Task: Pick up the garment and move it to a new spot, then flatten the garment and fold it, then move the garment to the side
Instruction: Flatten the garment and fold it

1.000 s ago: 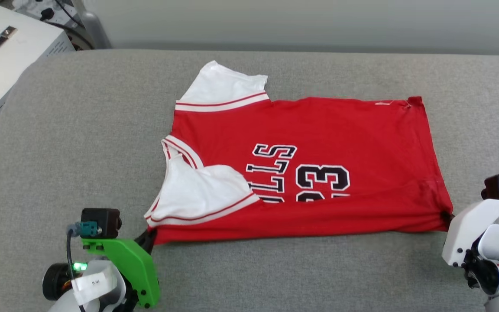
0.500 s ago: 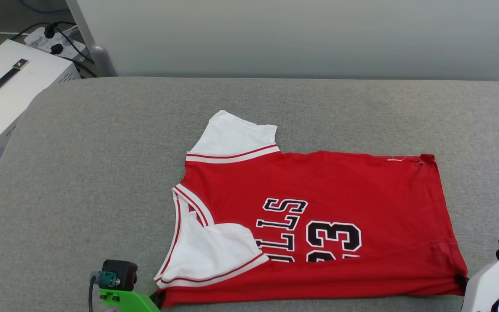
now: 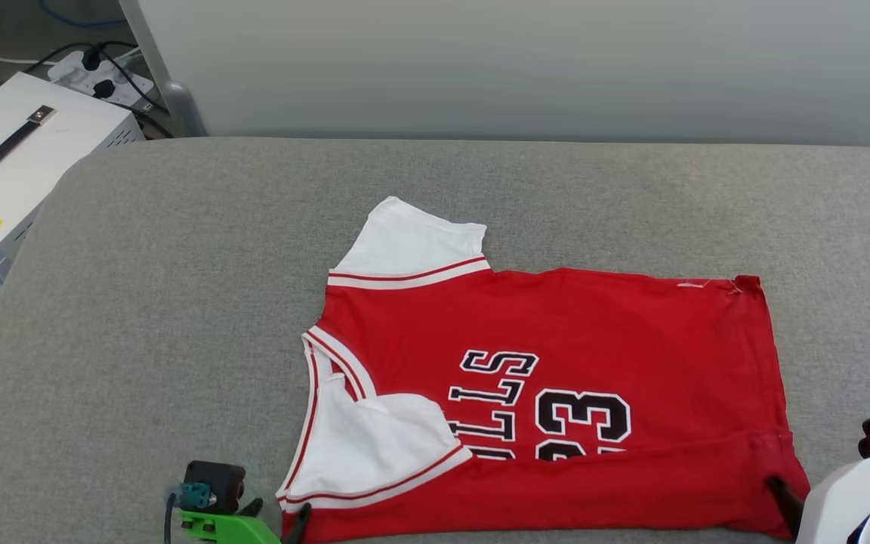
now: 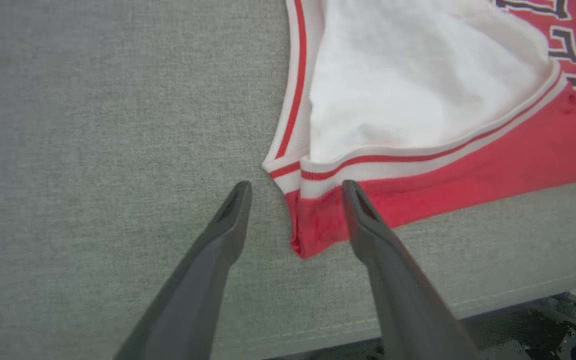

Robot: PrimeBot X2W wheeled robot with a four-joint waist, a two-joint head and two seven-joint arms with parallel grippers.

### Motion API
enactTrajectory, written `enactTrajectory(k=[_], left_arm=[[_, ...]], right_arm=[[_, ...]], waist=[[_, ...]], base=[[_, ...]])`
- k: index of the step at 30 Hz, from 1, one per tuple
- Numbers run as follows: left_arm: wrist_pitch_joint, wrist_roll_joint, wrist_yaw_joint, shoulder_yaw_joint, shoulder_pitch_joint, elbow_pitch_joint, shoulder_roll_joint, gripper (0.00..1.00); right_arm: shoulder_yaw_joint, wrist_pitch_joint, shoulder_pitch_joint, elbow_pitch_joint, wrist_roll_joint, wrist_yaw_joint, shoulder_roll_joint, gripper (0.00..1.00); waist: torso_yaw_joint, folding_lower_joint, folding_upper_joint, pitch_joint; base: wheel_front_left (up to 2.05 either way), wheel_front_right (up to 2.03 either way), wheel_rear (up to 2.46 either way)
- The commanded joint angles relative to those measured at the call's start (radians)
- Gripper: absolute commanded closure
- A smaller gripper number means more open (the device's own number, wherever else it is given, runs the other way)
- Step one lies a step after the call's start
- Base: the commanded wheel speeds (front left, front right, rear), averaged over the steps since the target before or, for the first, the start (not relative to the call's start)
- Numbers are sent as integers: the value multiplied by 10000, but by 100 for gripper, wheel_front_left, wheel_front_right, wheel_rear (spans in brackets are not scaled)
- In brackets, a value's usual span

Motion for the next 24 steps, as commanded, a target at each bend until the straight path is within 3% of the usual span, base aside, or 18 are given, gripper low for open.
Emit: enactTrajectory(k=[1, 7, 17, 24], left_arm=[[-262, 98, -37, 108, -243, 31, -59, 0], [-1488, 497, 142, 536, -574, -156, -54, 0], [-4258, 1410, 677, 1549, -1167, -1093, -428, 0], [-4492, 1859, 313, 2244, -963, -1490, -1051, 0]], right_arm=[[37, -185, -156, -72, 77, -9, -81, 0], [519, -1333, -507, -691, 245, -9, -621, 0], [1260, -4486, -1149, -1408, 119, -9, -821, 0], [1598, -6373, -1207, -1271, -48, -9, -283, 0]], waist=[[17, 0, 118, -101], [-12, 0, 118, -305], [-121, 0, 118, -395], [-185, 0, 118, -268]], base=[[0, 0, 0], [0, 0, 0], [0, 0, 0], [0, 0, 0]])
